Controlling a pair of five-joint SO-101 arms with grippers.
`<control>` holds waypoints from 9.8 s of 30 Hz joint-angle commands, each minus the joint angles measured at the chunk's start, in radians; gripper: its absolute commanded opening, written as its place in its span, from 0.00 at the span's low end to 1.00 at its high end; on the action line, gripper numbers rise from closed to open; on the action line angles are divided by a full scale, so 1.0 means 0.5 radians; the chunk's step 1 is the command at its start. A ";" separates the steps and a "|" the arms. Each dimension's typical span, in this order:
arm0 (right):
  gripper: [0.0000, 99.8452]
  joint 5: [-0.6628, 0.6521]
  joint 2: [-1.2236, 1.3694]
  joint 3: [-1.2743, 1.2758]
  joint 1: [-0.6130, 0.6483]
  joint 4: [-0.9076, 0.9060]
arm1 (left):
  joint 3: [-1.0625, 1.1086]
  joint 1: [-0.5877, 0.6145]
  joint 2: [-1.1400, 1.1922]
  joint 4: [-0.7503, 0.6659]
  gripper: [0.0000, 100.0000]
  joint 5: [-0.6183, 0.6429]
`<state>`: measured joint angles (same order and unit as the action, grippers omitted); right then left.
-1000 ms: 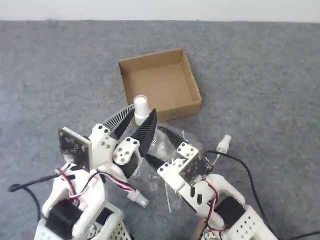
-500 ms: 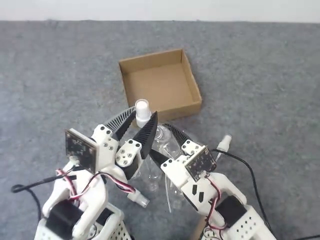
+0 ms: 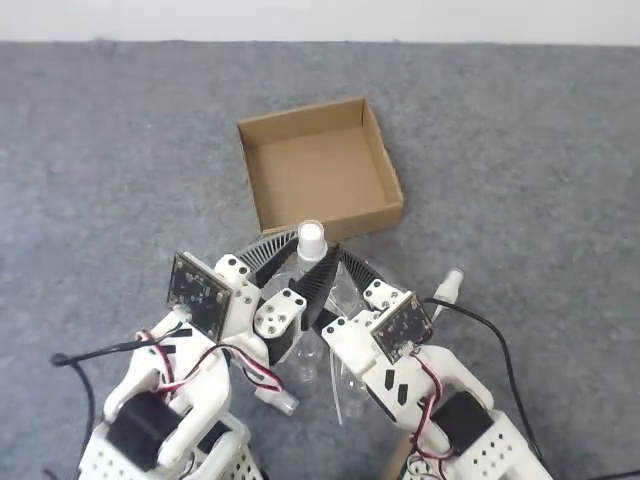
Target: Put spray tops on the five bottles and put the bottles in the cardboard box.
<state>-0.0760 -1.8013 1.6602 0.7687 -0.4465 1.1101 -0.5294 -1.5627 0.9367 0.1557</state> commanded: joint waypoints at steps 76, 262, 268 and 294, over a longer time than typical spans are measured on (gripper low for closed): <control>0.01 0.009 -0.011 0.031 -0.044 0.002 | -0.367 0.074 -0.021 0.261 0.20 -0.160; 0.18 0.427 5.347 -3.621 -0.299 2.097 | 0.784 1.844 -0.025 -0.371 0.01 -0.163; 0.19 0.322 5.326 -3.621 -0.293 1.978 | 0.784 1.844 -0.025 -0.371 0.01 -0.163; 0.28 0.328 4.681 -2.955 -0.149 1.864 | 0.784 1.844 -0.025 -0.381 0.01 -0.163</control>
<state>0.1005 0.6598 0.1749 0.6874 0.4864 1.5106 0.3959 -1.5581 0.7772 0.0821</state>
